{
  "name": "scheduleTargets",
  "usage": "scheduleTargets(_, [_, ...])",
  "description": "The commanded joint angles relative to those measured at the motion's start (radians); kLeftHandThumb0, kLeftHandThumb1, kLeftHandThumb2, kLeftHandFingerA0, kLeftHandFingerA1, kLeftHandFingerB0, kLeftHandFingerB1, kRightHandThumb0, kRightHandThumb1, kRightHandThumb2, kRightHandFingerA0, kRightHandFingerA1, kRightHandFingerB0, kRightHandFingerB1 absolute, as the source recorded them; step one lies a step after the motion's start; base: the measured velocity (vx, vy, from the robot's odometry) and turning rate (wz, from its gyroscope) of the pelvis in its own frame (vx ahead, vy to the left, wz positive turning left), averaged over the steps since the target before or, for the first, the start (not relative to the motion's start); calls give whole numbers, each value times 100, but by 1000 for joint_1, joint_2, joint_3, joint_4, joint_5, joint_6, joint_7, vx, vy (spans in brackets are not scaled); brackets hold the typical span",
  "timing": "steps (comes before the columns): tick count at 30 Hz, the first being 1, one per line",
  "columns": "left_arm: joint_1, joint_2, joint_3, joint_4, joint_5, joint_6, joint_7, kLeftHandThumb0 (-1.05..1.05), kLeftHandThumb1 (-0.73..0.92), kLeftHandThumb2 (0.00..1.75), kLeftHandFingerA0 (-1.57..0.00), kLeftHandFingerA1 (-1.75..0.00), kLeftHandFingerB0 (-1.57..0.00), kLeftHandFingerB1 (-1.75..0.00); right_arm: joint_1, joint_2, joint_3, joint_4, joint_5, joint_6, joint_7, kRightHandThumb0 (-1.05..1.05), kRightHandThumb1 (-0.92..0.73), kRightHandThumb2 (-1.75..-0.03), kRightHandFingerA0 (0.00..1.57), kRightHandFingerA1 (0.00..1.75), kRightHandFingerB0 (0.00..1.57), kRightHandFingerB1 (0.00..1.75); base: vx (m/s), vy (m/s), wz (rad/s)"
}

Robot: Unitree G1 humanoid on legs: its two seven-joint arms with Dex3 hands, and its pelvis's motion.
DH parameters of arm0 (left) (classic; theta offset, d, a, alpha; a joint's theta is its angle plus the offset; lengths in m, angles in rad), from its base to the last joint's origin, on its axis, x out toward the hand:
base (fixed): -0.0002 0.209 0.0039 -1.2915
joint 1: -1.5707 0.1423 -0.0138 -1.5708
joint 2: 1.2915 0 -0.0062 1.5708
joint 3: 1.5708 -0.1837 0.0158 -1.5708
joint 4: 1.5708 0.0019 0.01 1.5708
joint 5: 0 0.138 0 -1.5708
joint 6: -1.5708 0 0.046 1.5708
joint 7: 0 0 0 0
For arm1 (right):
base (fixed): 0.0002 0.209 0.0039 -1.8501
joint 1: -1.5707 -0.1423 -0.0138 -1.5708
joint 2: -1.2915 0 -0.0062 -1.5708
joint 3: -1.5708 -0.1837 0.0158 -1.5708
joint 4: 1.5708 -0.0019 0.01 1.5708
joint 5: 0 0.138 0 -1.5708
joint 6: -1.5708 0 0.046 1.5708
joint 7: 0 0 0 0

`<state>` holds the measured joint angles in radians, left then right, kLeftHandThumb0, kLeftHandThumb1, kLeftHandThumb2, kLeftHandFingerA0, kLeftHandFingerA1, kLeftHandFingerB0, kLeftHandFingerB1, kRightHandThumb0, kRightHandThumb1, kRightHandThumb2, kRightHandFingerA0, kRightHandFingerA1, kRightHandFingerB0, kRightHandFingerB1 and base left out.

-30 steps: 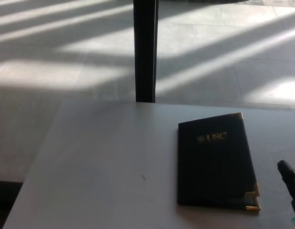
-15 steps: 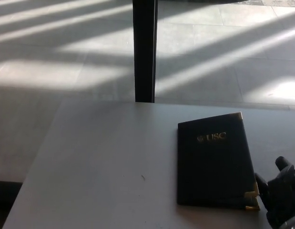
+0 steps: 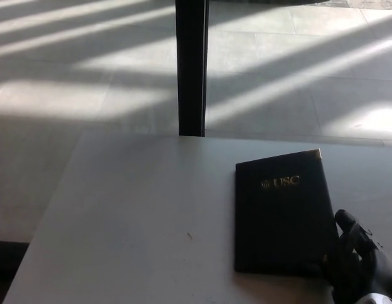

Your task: There is a diary kept infront of the robot and the robot uses its right hand to grab its cover and puses it to the left to open it.

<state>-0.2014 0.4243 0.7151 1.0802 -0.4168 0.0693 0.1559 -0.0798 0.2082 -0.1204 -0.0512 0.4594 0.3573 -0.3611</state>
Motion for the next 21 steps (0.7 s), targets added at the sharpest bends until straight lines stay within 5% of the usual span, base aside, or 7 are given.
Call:
scheduleTargets(1, [-3, 24, -2, 9, -8, -2, -4, -89, 92, 102, -46, -100, -41, -89, 44, 112, 63, -25, 1, 7, -9, -66, -92, -76, 42, 71, 31, 46, 0, 0, 0])
scheduleTargets(3, [-6, 21, 6, 7, -17, 1, 1, -87, 92, 100, -45, -100, -38, -85, 58, 113, 102, -51, -6, 12, -13, -64, -78, -110, 40, 69, 29, 55, 0, 0, 0])
scheduleTargets(4, [-9, 21, 12, 12, -22, 0, 0, -86, 92, 97, -47, -100, -38, -85, 62, 119, 117, -63, -3, 15, -19, -66, -92, -73, 41, 67, 33, 45, 0, 0, 0])
scheduleTargets(8, [-5, 20, 3, 17, -10, -10, 1, -91, 90, 116, -50, -98, -45, -88, 69, 141, 183, -112, 6, 30, -42, -65, -92, -75, 44, 69, 34, 44, 0, 0, 0])
scheduleTargets(9, [1, 20, -2, 11, -7, -7, -9, -87, 92, 101, -45, -99, -39, -87, 75, 140, 206, -128, 14, 29, -31, -63, -80, -111, 41, 70, 25, 54, 0, 0, 0])
scheduleTargets(11, [-1, 20, 0, 11, -8, -7, -3, -87, 92, 102, -44, -98, -39, -87, 78, 137, 225, -142, 18, 33, -34, -66, -92, -78, 39, 69, 29, 46, 0, 0, 0])
scheduleTargets(21, [12, 21, -1, -3, -10, 0, -8, -90, 92, 103, -43, -98, -40, -87, 34, 165, 337, -247, 34, 39, -93, -69, -92, -78, 38, 73, 29, 49, 0, 0, 0])
